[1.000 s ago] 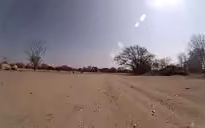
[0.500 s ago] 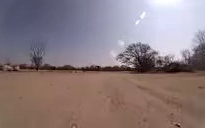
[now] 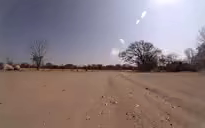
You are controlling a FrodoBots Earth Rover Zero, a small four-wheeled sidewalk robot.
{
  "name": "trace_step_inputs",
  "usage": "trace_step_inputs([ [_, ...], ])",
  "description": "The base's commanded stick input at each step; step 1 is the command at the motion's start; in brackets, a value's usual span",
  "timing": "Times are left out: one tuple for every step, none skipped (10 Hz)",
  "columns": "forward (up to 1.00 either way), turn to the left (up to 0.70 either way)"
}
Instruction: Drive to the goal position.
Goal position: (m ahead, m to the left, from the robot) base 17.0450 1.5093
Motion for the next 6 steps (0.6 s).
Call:
trace_step_inputs([
  [1.0, 0.0],
  [1.0, 0.0],
  [1.0, 0.0],
  [1.0, 0.0],
  [1.0, 0.0],
  [1.0, 0.0],
])
